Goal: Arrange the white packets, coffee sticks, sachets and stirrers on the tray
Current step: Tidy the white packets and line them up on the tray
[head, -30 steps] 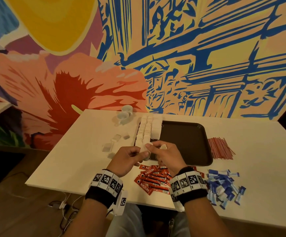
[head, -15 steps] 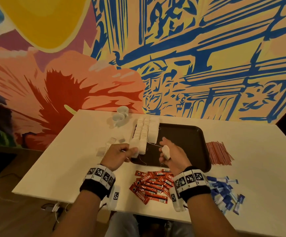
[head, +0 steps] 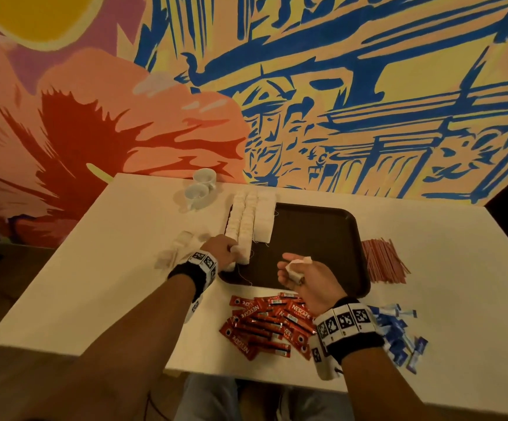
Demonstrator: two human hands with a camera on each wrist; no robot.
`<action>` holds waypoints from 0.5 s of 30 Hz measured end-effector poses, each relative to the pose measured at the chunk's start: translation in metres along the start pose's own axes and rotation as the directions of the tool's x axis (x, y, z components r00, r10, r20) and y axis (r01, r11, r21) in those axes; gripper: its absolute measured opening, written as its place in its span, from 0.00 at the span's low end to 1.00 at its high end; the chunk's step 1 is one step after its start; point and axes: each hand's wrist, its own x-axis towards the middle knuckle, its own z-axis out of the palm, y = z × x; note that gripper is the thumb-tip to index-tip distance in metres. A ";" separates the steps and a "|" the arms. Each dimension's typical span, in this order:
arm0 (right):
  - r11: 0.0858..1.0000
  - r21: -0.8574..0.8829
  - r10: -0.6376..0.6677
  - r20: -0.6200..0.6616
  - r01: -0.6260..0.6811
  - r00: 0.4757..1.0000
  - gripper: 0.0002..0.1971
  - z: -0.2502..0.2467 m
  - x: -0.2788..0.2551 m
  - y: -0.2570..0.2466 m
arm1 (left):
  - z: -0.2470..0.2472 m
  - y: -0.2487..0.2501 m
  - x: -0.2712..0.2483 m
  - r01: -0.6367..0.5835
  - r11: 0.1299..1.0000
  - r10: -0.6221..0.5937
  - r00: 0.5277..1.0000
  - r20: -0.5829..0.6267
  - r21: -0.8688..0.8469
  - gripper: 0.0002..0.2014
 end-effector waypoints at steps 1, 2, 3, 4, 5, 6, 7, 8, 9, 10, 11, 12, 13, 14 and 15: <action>1.000 -0.005 0.004 0.001 -0.004 1.000 0.14 -0.001 0.001 -0.001 | 0.006 -0.001 0.005 0.015 1.000 -0.016 1.000 0.019 0.021 0.11; 1.000 -0.010 0.009 -0.001 -0.009 1.000 0.13 -0.003 0.002 -0.001 | 0.011 -0.001 0.009 0.022 0.999 -0.024 0.999 0.035 0.044 0.14; 1.000 -0.012 0.013 -0.003 -0.013 1.000 0.13 -0.004 0.004 -0.001 | 0.016 -0.002 0.014 0.022 0.997 -0.026 0.998 0.055 0.068 0.16; 1.000 -0.015 0.015 -0.004 -0.015 1.000 0.13 -0.005 0.005 0.000 | 0.020 -0.002 0.019 0.011 0.995 -0.018 0.997 0.069 0.101 0.16; 1.000 -0.019 0.015 -0.005 -0.015 1.000 0.13 -0.005 0.007 0.001 | 0.023 -0.002 0.024 0.002 0.991 -0.014 0.996 0.085 0.137 0.15; 1.000 -0.027 0.013 -0.010 -0.013 1.000 0.12 -0.006 0.009 0.002 | 0.026 -0.003 0.029 -0.015 0.988 0.000 0.996 0.094 0.154 0.14; 0.999 -0.037 0.010 -0.016 -0.011 1.000 0.12 -0.006 0.011 0.003 | 0.027 -0.004 0.034 -0.017 0.986 0.000 0.995 0.101 0.167 0.13; 0.999 -0.048 0.008 -0.021 -0.009 1.000 0.12 -0.007 0.013 0.004 | 0.029 -0.005 0.038 -0.014 0.983 -0.004 0.995 0.100 0.183 0.13; 0.998 -0.055 0.008 -0.024 -0.010 1.000 0.13 -0.007 0.015 0.004 | 0.029 -0.006 0.042 -0.007 0.978 -0.012 0.996 0.092 0.207 0.14; 0.998 -0.057 0.012 -0.027 -0.014 1.000 0.13 -0.008 0.016 0.005 | 0.029 -0.006 0.045 -0.006 0.974 -0.011 0.997 0.077 0.227 0.14; 0.998 -0.056 0.018 -0.030 -0.019 0.999 0.13 -0.009 0.018 0.005 | 0.028 -0.006 0.048 -0.004 0.969 -0.012 0.998 0.062 0.248 0.15; 0.998 -0.054 0.020 -0.033 -0.022 0.999 0.13 -0.009 0.020 0.006 | 0.027 -0.006 0.052 -0.009 0.965 -0.005 0.999 0.051 0.263 0.15; 0.999 -0.048 0.018 -0.034 -0.020 0.999 0.13 -0.010 0.022 0.007 | 0.026 -0.006 0.056 -0.016 0.960 0.002 0.999 0.050 0.281 0.15; 0.999 -0.042 0.016 -0.036 -0.018 0.999 0.14 -0.010 0.023 0.008 | 0.026 -0.007 0.059 -0.032 0.954 0.017 0.998 0.053 0.299 0.15; 0.999 -0.038 0.014 -0.038 -0.016 0.999 0.14 -0.010 0.025 0.009 | 0.026 -0.007 0.062 -0.042 0.946 0.024 0.998 0.060 0.321 0.15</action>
